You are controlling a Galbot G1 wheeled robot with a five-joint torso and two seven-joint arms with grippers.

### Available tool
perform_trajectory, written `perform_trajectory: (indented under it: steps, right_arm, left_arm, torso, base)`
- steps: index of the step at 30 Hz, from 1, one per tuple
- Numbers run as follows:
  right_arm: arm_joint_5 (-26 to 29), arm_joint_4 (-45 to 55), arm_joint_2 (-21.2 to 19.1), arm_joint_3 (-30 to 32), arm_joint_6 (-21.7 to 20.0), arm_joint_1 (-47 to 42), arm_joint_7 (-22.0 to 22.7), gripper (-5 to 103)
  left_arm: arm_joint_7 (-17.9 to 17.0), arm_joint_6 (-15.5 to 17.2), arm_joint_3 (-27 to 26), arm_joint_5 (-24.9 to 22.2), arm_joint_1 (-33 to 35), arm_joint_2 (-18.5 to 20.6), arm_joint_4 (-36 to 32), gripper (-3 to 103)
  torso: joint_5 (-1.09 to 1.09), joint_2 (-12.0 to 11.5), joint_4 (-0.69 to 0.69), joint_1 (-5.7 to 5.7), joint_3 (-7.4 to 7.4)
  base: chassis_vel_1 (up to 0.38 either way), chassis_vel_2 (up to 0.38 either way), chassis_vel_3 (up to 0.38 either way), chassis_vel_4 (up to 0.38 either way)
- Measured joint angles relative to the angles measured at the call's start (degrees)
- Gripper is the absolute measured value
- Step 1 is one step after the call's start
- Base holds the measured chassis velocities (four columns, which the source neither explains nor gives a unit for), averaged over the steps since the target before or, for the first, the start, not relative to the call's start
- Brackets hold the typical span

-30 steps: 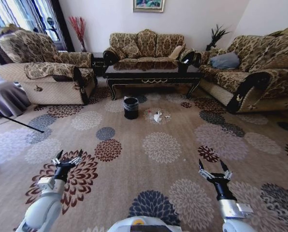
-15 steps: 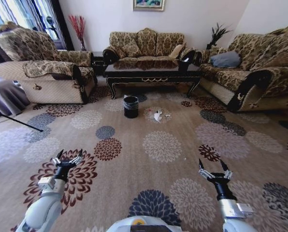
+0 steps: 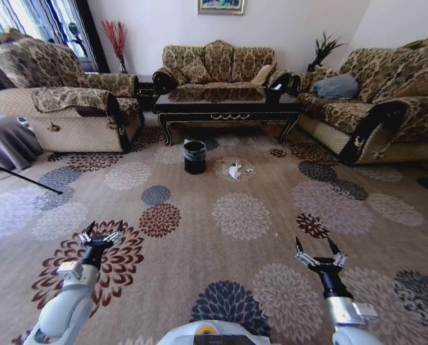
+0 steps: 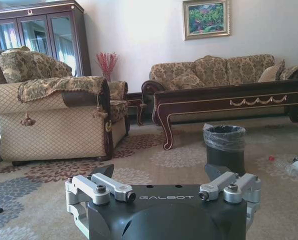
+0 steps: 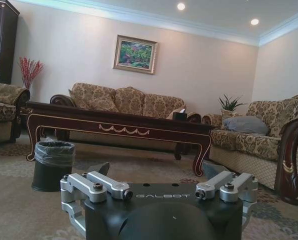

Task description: Move to the front of the table and pick up the trash from the floor, then place it into the trash bin.

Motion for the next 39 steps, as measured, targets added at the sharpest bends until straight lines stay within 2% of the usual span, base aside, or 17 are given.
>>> perform_trajectory:
  steps: [18, 24, 32, 39]
  right_arm:
    - [-0.8, -0.2, 0.5, -0.3, -0.2, -0.2, 0.0, 100]
    - [-1.6, -0.2, 0.6, -0.4, -1.3, -0.1, 0.2, 100]
    - [-1.9, -0.6, 0.6, -0.6, -1.2, 0.3, 0.3, 100]
    - [-1.6, -0.7, 0.2, -0.6, -1.2, 0.7, 0.6, 100]
  left_arm:
    - [0.1, -0.1, -0.2, -0.7, 0.1, 0.0, 0.7, 100]
    - [2.3, -2.8, -0.1, -2.5, 0.7, -0.1, 0.9, 100]
    - [2.6, -4.6, -0.1, -2.4, 0.5, 0.0, 1.5, 100]
    - [2.2, -3.4, -0.1, -2.8, 0.5, -0.2, 0.9, 100]
  torso:
    - [0.0, -4.1, 0.0, -0.22, -3.74]
    - [0.0, -4.8, 0.0, -0.23, -4.76]
    - [0.0, -4.8, 0.0, -0.23, -4.86]
    - [-0.01, -4.8, 0.0, -0.23, -4.78]
  base:
    - [0.0, 0.0, 0.0, 0.0]
    - [0.0, 0.0, 0.0, 0.0]
    - [0.0, 0.0, 0.0, 0.0]
    - [-0.094, 0.085, 0.085, -0.083]
